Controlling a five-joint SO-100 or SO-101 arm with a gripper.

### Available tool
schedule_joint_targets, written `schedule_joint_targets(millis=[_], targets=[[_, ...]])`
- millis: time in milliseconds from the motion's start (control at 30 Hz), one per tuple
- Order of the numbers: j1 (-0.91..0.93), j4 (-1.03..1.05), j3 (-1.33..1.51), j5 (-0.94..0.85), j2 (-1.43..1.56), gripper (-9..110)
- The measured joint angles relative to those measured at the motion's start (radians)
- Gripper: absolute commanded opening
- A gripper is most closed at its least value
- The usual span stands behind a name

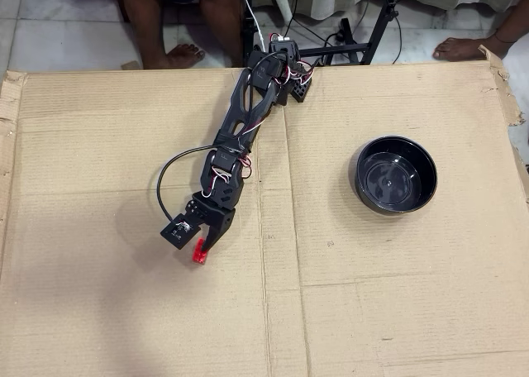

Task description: Grasp a lego block and put it in the bin.

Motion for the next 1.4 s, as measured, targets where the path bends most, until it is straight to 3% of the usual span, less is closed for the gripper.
schedule_joint_targets(millis=[200, 500, 933, 1133, 1400], targets=[[-0.035, 0.000, 0.000, 0.000, -0.008, 28], [-0.038, -0.006, 0.006, 0.008, -0.035, 0], [-0.025, 0.003, 0.009, 0.008, -0.025, 0], [-0.035, 0.181, 0.054, 0.008, 0.150, 0], [-0.192, 0.397, 0.172, 0.008, 0.471, 0]])
